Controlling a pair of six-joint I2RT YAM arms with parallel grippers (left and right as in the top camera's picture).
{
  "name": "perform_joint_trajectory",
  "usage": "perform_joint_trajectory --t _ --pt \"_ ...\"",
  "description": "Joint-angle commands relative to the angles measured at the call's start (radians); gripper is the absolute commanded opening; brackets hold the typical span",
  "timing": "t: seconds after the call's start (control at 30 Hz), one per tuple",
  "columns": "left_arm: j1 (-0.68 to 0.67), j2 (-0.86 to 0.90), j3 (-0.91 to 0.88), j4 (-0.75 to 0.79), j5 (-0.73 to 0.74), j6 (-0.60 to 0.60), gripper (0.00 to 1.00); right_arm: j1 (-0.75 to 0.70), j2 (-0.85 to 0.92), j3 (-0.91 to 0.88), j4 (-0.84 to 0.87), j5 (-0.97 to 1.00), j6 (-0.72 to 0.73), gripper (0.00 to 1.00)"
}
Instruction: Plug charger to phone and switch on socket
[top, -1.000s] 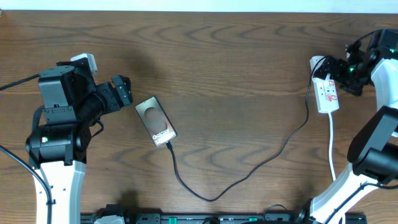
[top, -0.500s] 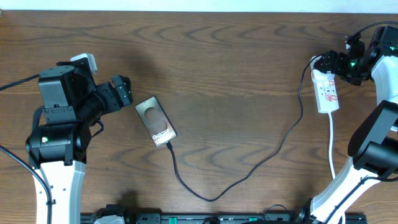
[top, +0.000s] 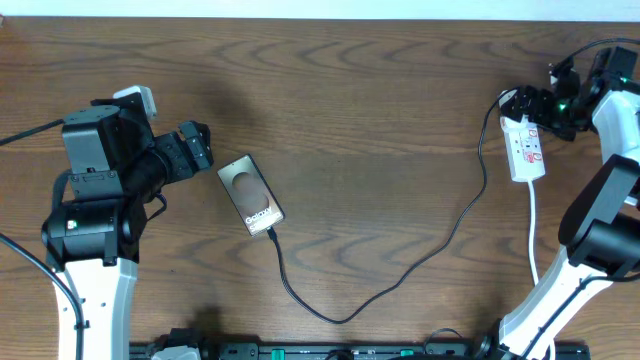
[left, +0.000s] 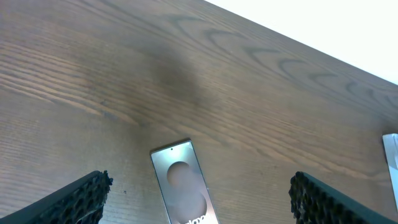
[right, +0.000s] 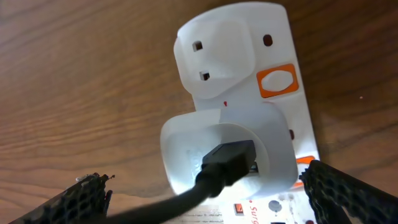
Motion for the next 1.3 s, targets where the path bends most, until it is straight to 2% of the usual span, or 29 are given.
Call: perform_joint_trajectory --t 0.0,0.37,0.87,1.27 --pt "0.003 -0.002 0.008 -0.001 -0.010 0.010 0.94 0.005 0.040 0.024 -0.002 -0.039 -0.013 0.99" --pt "0.003 -0.002 0.008 -0.001 -0.010 0.010 0.93 0.005 0.056 0.024 -0.043 -0.064 -0.009 0.99" --pt "0.003 -0.002 0.008 -0.001 -0.010 0.010 0.93 0.013 0.057 0.006 -0.055 -0.213 -0.005 0.99" --pt "0.003 -0.002 0.008 -0.001 -0.010 0.009 0.94 0.029 0.058 -0.049 -0.057 -0.225 -0.002 0.99"
